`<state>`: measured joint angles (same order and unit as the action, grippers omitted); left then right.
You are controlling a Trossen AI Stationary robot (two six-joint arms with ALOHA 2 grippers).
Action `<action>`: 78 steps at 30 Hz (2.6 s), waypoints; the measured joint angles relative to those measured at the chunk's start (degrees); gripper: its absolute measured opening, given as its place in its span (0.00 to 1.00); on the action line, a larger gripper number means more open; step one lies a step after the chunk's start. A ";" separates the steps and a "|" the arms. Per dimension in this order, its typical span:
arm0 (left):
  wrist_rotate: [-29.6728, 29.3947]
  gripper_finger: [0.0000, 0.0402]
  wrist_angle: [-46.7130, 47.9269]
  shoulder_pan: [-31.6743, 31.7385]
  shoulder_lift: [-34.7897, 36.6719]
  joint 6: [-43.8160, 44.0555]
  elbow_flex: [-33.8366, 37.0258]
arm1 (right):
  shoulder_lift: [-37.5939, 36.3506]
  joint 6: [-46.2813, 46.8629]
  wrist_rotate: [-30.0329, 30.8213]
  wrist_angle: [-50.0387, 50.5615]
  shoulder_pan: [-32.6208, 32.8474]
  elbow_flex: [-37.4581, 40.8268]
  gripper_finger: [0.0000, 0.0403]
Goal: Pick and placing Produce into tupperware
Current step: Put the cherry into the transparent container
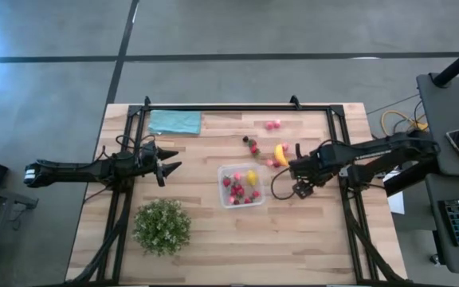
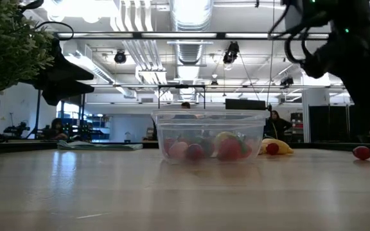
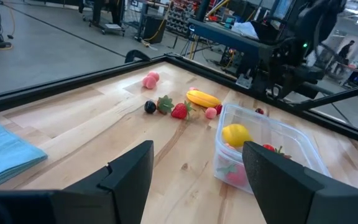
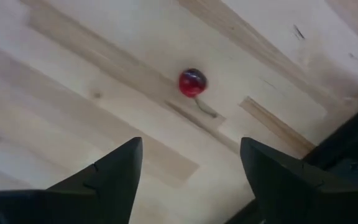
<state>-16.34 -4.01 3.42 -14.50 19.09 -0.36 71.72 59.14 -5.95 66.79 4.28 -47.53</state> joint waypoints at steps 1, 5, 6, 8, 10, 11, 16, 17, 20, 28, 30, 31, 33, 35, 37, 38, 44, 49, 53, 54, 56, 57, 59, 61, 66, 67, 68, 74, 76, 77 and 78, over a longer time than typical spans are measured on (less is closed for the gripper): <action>0.00 0.58 0.00 0.00 0.00 0.02 0.00 | -0.28 0.32 -0.04 -0.50 -0.01 1.47 0.67; 0.00 0.58 0.00 0.00 0.00 0.00 0.00 | 0.00 0.82 -0.47 -3.95 -0.01 6.00 0.69; 0.00 0.58 0.00 0.00 0.00 0.00 0.00 | 0.24 0.89 -0.45 -5.40 -0.01 6.66 0.69; 0.00 0.58 0.00 -0.02 0.00 0.00 0.00 | 0.86 0.90 -0.01 -7.80 -0.01 7.33 0.69; 0.00 0.58 0.00 -0.01 -0.04 0.00 0.01 | 1.21 2.07 1.14 -9.43 -0.01 7.33 0.68; 0.00 0.58 0.00 -0.01 -0.03 0.00 0.01 | 1.34 2.85 1.40 -9.79 -0.01 7.19 0.67; 0.00 0.58 0.00 0.00 -0.02 0.02 0.00 | 1.51 3.67 3.06 -11.53 -0.01 6.85 0.65; 0.00 0.58 0.00 0.00 -0.04 0.02 0.00 | 1.51 4.26 3.05 -12.31 -0.01 7.10 0.64; 0.00 0.58 0.00 0.00 -0.05 0.00 0.01 | 1.55 7.54 4.08 -13.58 -0.03 8.07 0.63; 0.00 0.58 0.00 0.00 0.00 0.02 0.01 | 1.55 10.91 6.43 -15.35 -0.05 10.43 0.61; 0.00 0.58 0.00 0.00 0.00 0.01 0.01 | 1.55 10.03 6.72 -15.43 -0.15 10.98 0.60; 0.00 0.58 0.00 -0.01 0.00 0.00 0.01 | 1.55 9.49 6.99 -15.53 -0.16 11.33 0.60; 0.00 0.58 0.00 -0.01 0.00 0.00 0.01 | 1.55 9.20 7.21 -16.27 -0.16 11.99 0.60; 0.00 0.58 0.00 -0.02 0.00 0.00 0.00 | 1.55 9.17 7.29 -18.02 -0.16 12.46 0.60; 0.00 0.58 0.00 -0.02 -0.09 0.00 0.00 | 1.55 8.40 7.29 -19.98 -0.16 13.16 0.60; 0.00 0.58 0.00 0.00 -0.09 0.00 0.00 | 1.55 8.01 7.29 -21.27 -0.16 13.64 0.60; 0.00 0.58 0.00 0.00 -0.07 0.02 0.02 | 1.55 6.86 7.31 -24.47 -0.16 15.99 0.60; 0.00 0.58 0.00 0.00 -0.09 0.00 0.02 | 1.55 6.84 7.12 -23.65 -0.16 16.29 0.59; 0.00 0.58 0.00 -0.02 -0.09 0.00 0.00 | 1.55 7.33 5.75 -23.65 -0.16 16.29 0.58; 0.00 0.58 0.00 0.00 -0.09 0.00 0.00 | 1.55 7.31 5.32 -23.64 -0.16 16.29 0.57; 0.00 0.58 0.00 0.00 -0.09 0.02 0.00 | 1.55 7.28 4.18 -23.61 -0.16 16.29 0.55; 0.00 0.58 0.00 -0.02 -0.09 0.02 0.00 | 1.55 7.23 3.97 -23.61 -0.16 16.29 0.53; 0.00 0.58 0.00 0.00 -0.09 0.02 0.02 | 1.55 7.24 3.83 -23.61 -0.16 16.29 0.50; 0.00 0.58 0.00 0.00 -0.09 0.00 0.00 | 1.55 7.27 3.82 -23.63 -0.16 16.29 0.46; 0.00 0.58 0.00 -0.02 -0.08 0.02 0.00 | 1.55 7.27 3.96 -23.65 -0.16 16.29 0.37; 0.00 0.58 0.00 0.00 -0.09 0.00 0.00 | 1.55 7.27 4.04 -23.67 -0.16 16.29 0.36; 0.00 0.58 0.00 -0.01 -0.09 0.01 0.00 | 1.55 7.27 4.03 -23.70 -0.16 16.29 0.34; 0.00 0.58 0.00 -0.02 -0.09 0.00 0.00 | 1.55 7.46 4.03 -23.82 -0.16 16.29 0.26; 0.00 0.58 0.00 -0.02 -0.09 0.02 0.02 | 1.55 7.43 4.03 -23.92 -0.16 16.29 0.24; 0.00 0.58 0.00 -0.01 -0.09 0.01 0.00 | 1.55 7.42 4.01 -23.96 -0.16 16.29 0.23; 0.00 0.58 0.00 0.00 -0.09 0.00 0.00 | 1.55 7.41 4.00 -24.01 -0.16 16.29 0.23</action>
<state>-16.34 -4.01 3.41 -14.59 19.09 -0.36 73.28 66.55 -1.94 42.77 4.12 -31.24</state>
